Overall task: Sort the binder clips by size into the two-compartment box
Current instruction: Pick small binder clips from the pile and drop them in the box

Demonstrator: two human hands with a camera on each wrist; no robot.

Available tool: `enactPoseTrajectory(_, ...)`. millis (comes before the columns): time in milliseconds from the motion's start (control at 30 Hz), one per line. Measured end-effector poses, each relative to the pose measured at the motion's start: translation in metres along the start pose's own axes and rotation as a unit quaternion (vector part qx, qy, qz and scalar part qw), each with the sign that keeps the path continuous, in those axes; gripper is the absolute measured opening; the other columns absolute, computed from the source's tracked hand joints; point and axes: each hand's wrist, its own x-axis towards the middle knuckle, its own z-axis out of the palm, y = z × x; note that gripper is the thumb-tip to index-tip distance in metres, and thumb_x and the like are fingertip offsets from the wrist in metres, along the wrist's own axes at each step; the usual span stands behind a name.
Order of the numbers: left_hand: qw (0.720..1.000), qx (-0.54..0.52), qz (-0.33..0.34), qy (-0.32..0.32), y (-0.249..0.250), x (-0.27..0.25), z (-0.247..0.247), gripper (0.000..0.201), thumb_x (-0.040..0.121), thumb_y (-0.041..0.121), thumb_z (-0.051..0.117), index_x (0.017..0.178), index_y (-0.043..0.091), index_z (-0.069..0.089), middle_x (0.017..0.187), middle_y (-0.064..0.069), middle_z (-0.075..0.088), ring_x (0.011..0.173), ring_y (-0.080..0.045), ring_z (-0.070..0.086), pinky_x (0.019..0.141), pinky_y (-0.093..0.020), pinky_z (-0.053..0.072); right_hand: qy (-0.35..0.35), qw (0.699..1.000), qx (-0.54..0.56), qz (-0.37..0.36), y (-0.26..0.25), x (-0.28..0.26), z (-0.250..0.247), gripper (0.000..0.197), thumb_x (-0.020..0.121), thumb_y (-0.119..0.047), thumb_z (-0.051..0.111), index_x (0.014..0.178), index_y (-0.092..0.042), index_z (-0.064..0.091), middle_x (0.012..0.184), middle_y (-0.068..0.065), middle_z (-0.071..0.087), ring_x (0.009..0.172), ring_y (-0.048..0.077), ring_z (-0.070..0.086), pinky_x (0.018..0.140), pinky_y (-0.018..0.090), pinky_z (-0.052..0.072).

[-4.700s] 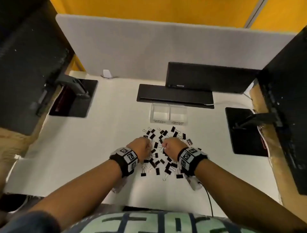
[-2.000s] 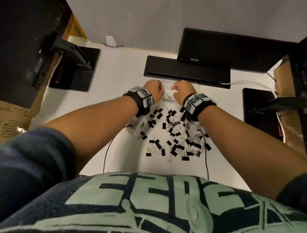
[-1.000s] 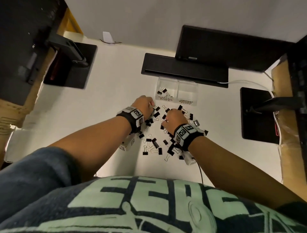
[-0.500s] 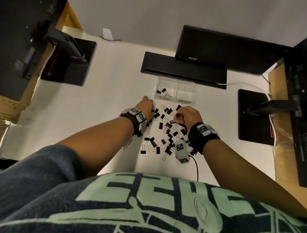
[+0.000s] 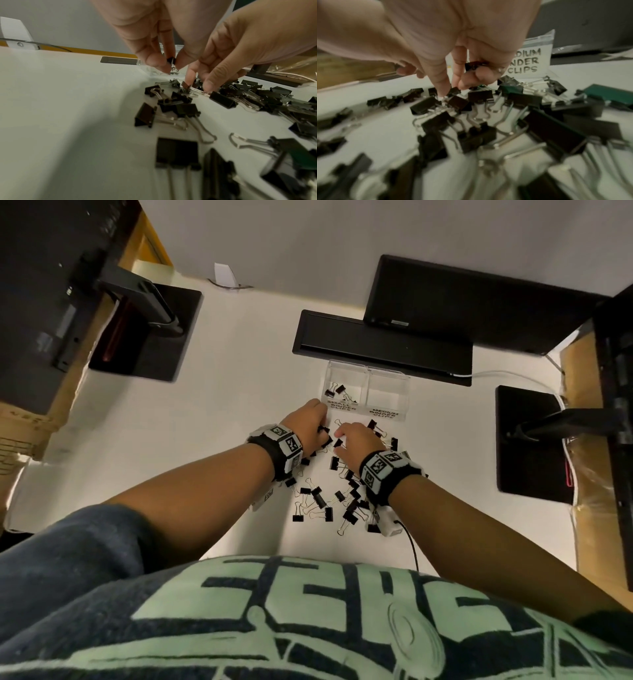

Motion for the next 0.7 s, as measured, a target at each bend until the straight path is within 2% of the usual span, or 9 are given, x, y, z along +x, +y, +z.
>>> enactPoseTrajectory(133,0.999,0.017,-0.011,-0.025,0.003,0.001,-0.001,0.006,0.087,0.006,0.050,0.091,0.009,0.052,0.104,-0.015,0.061,0.090,-0.031,0.058,0.069,-0.029,0.039,0.012,0.999,-0.029,-0.020,0.000,-0.002,0.003,0.012,0.088,-0.015,0.057,0.098,-0.010,0.054,0.110,0.010,0.053,0.087,0.027,0.057,0.074,0.034,0.046)
enactPoseTrajectory(200,0.999,0.016,-0.008,-0.028,0.000,0.003,0.002,0.017,0.087,0.006,0.051,0.104,0.007,0.055,0.109,-0.014,0.059,0.090,-0.027,0.057,0.073,-0.031,0.044,-0.002,1.000,-0.025,-0.020,-0.002,-0.003,-0.001,0.006,0.088,-0.011,0.057,0.086,-0.012,0.052,0.107,0.012,0.056,0.090,0.028,0.058,0.077,0.035,0.047)
enactPoseTrajectory(267,0.999,0.019,0.000,-0.039,-0.004,0.005,0.006,0.031,0.087,0.007,0.053,0.118,0.011,0.054,0.116,-0.013,0.056,0.097,-0.028,0.058,0.082,-0.036,0.050,-0.035,0.999,-0.028,-0.010,-0.002,-0.002,-0.006,0.007,0.088,-0.008,0.055,0.086,-0.014,0.052,0.104,0.011,0.061,0.095,0.028,0.060,0.081,0.035,0.048)
enactPoseTrajectory(333,0.998,0.038,0.007,-0.049,-0.006,0.007,0.009,0.040,0.088,0.007,0.054,0.127,0.015,0.052,0.119,-0.013,0.052,0.101,-0.030,0.057,0.085,-0.038,0.051,-0.012,0.999,0.031,0.013,0.001,-0.003,-0.010,0.006,0.087,-0.009,0.057,0.090,-0.014,0.059,0.092,0.005,0.060,0.086,0.023,0.060,0.074,0.030,0.050)
enactPoseTrajectory(400,0.997,0.061,0.012,-0.050,-0.007,0.008,0.012,0.044,0.089,0.008,0.053,0.131,0.018,0.051,0.119,-0.013,0.051,0.103,-0.030,0.056,0.085,-0.039,0.052,0.032,0.993,0.109,0.037,0.000,-0.001,-0.021,0.010,0.088,-0.013,0.056,0.093,-0.011,0.064,0.092,0.004,0.063,0.078,0.017,0.060,0.062,0.023,0.049)
enactPoseTrajectory(467,0.995,0.079,0.015,-0.056,-0.009,0.009,0.013,0.041,0.089,0.010,0.054,0.129,0.017,0.053,0.118,-0.013,0.050,0.103,-0.030,0.055,0.085,-0.040,0.052,0.059,0.987,0.141,0.041,-0.006,0.005,-0.040,0.021,0.092,-0.014,0.049,0.094,-0.002,0.066,0.103,0.014,0.068,0.071,0.015,0.060,0.059,0.019,0.048)
enactPoseTrajectory(533,0.994,0.089,0.016,-0.060,-0.010,0.010,0.013,0.033,0.089,0.010,0.054,0.122,0.013,0.056,0.118,-0.012,0.049,0.104,-0.031,0.055,0.084,-0.038,0.052,0.089,0.979,0.177,0.042,-0.012,0.016,-0.063,0.025,0.094,-0.016,0.046,0.100,-0.001,0.066,0.107,0.014,0.068,0.071,0.013,0.061,0.063,0.022,0.049)
enactPoseTrajectory(600,0.993,0.100,0.015,-0.060,-0.010,0.010,0.013,0.027,0.089,0.010,0.054,0.116,0.011,0.056,0.118,-0.012,0.049,0.103,-0.031,0.055,0.082,-0.038,0.052,0.108,0.971,0.204,0.054,-0.016,0.029,-0.081,0.024,0.094,-0.017,0.048,0.104,-0.006,0.066,0.098,0.008,0.068,0.080,0.021,0.064,0.071,0.029,0.054)
enactPoseTrajectory(700,0.991,0.120,0.011,-0.057,-0.008,0.009,0.012,0.025,0.087,0.011,0.056,0.112,0.007,0.052,0.118,-0.012,0.049,0.102,-0.031,0.056,0.078,-0.039,0.053,0.115,0.966,0.223,0.057,-0.022,0.049,-0.091,0.018,0.092,-0.014,0.051,0.101,-0.014,0.068,0.084,-0.002,0.063,0.077,0.019,0.061,0.065,0.029,0.054)
